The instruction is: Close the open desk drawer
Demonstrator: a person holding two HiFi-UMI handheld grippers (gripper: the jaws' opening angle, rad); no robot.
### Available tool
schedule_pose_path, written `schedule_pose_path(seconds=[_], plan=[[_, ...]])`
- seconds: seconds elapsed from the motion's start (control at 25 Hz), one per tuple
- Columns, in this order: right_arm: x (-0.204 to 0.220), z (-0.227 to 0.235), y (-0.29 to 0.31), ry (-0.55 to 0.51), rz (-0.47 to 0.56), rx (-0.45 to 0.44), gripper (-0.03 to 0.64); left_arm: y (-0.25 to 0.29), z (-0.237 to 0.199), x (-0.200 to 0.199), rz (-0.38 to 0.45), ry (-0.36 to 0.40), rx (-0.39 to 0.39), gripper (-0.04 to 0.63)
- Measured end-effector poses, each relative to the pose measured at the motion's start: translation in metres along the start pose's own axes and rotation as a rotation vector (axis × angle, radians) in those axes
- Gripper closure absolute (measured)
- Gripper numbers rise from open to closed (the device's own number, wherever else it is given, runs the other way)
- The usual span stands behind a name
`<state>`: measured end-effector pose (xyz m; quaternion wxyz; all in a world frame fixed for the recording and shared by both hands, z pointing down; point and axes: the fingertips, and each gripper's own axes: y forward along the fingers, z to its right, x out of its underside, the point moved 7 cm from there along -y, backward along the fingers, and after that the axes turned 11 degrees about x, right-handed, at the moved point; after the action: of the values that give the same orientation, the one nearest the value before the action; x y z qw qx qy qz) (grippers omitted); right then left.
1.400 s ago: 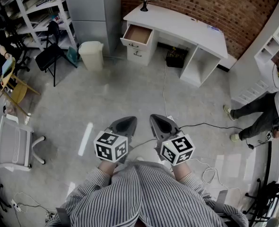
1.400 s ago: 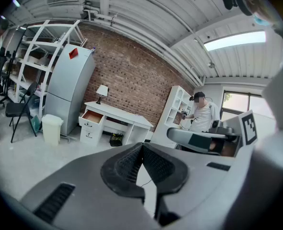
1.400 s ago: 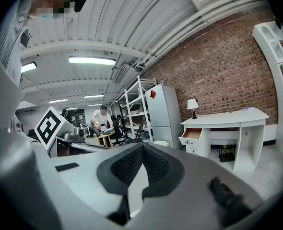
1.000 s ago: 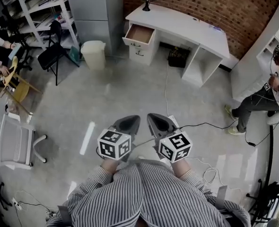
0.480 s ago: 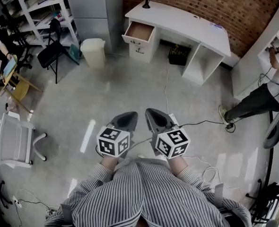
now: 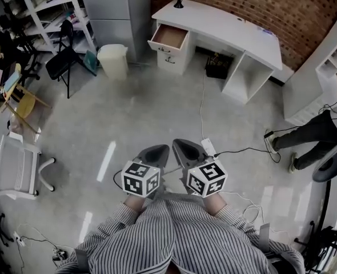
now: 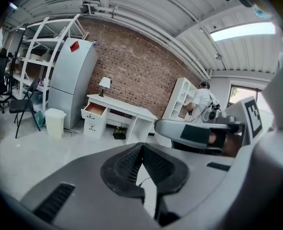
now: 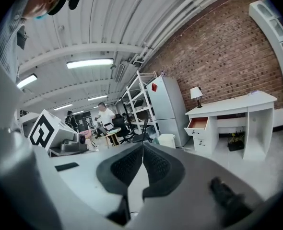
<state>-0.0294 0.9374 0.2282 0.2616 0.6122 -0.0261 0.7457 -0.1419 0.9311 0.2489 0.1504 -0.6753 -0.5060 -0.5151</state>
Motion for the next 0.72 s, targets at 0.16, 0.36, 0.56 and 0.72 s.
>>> schedule_pose_path(seconds=[0.16, 0.36, 0.56, 0.72], plan=[[-0.003, 0.013, 0.013, 0.022, -0.006, 0.004, 0.600, 0.010, -0.011, -0.005, -0.005, -0.006, -0.006, 0.583], [-0.012, 0.031, 0.048, 0.024, -0.006, 0.012, 0.600, 0.031, -0.042, -0.023, -0.005, 0.006, -0.007, 0.583], [-0.023, 0.048, 0.098, 0.036, -0.017, 0.031, 0.600, 0.051, -0.090, -0.048, -0.015, -0.001, -0.014, 0.584], [-0.043, 0.060, 0.149, 0.037, -0.012, 0.048, 0.600, 0.067, -0.136, -0.085, -0.010, 0.013, -0.003, 0.583]])
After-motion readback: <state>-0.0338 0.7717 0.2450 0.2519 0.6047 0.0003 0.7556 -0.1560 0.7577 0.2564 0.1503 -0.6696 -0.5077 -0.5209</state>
